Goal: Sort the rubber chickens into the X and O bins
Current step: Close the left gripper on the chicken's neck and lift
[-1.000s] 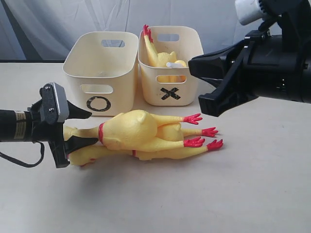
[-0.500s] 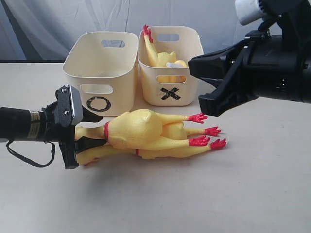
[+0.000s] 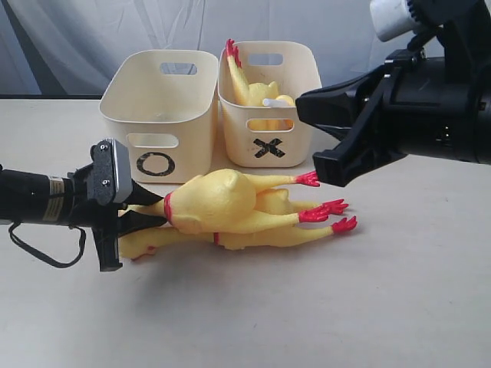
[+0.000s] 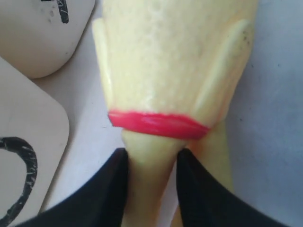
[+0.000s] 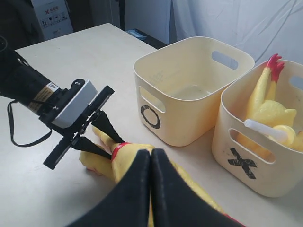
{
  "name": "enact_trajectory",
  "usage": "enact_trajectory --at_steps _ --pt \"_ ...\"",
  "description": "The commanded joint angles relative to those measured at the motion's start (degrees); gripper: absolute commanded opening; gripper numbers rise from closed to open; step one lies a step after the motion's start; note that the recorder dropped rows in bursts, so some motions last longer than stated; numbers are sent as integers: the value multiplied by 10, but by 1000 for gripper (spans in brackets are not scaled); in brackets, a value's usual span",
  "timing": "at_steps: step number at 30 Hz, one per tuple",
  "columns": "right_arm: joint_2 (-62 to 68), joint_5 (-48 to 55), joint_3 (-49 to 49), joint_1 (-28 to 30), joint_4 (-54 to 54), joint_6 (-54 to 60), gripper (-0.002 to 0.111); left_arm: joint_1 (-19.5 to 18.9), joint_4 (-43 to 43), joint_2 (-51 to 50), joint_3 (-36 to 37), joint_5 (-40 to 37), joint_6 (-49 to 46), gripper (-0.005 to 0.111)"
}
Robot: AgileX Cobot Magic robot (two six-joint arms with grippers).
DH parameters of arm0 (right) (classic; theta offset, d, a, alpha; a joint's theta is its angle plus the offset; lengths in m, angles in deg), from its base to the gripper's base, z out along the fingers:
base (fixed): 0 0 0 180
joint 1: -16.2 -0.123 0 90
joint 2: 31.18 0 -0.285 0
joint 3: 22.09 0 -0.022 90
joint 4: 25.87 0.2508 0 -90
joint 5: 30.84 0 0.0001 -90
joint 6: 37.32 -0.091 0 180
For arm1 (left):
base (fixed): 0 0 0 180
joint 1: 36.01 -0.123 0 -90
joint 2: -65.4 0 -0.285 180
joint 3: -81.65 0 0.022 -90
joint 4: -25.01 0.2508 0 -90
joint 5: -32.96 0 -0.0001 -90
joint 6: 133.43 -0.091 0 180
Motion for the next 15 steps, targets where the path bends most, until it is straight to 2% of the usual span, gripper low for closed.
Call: enact_trajectory --at_steps 1,11,15 --pt "-4 2 2 2 2 -1 0 3 24 -7 3 -21 37 0" --pt "-4 3 2 2 13 -1 0 3 43 11 3 -15 76 0" --pt "-4 4 2 2 13 -1 0 3 62 40 3 -14 128 0"
